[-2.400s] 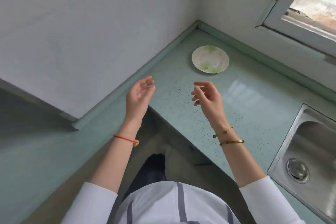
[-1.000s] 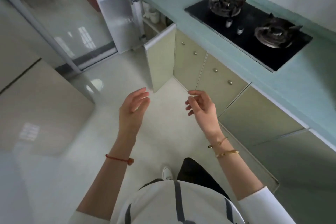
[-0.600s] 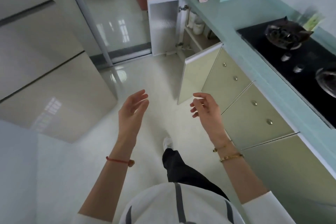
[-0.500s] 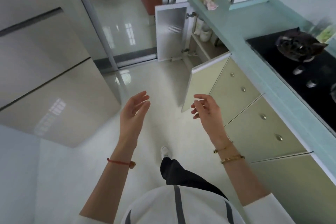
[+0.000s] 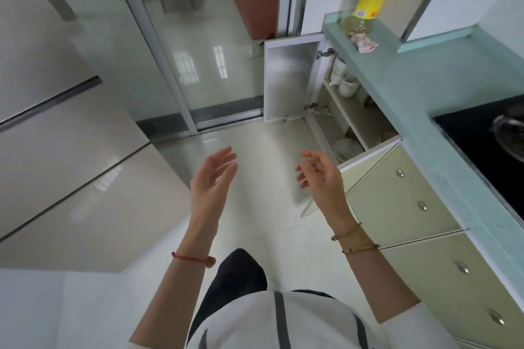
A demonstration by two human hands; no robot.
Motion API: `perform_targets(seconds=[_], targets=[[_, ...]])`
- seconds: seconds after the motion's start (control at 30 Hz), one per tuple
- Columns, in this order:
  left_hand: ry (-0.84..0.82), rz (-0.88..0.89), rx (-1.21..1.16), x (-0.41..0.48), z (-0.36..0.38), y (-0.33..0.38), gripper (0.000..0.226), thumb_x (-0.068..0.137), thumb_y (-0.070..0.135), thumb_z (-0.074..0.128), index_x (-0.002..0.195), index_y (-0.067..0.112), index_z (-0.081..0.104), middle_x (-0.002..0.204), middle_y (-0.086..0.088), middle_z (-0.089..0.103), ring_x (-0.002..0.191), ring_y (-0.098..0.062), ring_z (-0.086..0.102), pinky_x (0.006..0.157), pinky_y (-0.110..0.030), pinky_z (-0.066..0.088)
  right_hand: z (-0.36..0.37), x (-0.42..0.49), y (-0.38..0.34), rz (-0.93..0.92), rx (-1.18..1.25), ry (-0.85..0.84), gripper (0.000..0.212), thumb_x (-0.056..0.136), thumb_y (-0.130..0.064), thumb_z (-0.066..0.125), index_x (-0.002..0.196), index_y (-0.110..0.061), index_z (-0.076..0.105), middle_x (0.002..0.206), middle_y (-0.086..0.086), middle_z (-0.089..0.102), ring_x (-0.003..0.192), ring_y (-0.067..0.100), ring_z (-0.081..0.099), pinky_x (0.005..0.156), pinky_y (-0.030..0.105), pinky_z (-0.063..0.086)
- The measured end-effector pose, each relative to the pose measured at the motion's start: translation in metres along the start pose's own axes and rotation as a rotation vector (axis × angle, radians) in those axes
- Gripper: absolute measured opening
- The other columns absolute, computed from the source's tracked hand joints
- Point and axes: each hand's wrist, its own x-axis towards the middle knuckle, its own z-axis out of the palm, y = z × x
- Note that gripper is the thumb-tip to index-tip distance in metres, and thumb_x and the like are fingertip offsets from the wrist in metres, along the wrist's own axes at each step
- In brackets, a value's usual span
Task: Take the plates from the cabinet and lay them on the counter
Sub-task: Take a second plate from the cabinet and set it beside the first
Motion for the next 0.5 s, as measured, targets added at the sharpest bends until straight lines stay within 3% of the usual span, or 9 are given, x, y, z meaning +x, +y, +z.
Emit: perform_targets(seconds=[0.23, 0.5], targets=[[-0.069, -0.011, 0.020, 0.132, 0.020, 0.003, 0.031, 0.094, 0.011, 0.067, 0.123, 0.021, 0.067, 0.117, 0.002, 0.073, 0.110, -0.014, 0.069, 0.104, -0.039, 0.052, 0.032, 0.106, -0.005, 0.025, -0.005, 0.070, 0.018, 0.096, -0.011, 0.055, 0.112, -0.015, 0.062, 0.089, 0.004, 0.068, 0.074, 0.015, 0.064, 0.067, 0.031, 0.056], [-0.315, 0.014, 0.041, 0.301, 0.048, 0.015, 0.030, 0.089, 0.021, 0.069, 0.119, 0.028, 0.070, 0.116, 0.006, 0.074, 0.111, -0.012, 0.068, 0.101, -0.032, 0.050, 0.076, 0.226, -0.014, 0.073, 0.033, 0.291, 0.018, 0.096, -0.013, 0.056, 0.113, -0.015, 0.063, 0.087, 0.002, 0.069, 0.072, 0.014, 0.065, 0.065, 0.029, 0.056]])
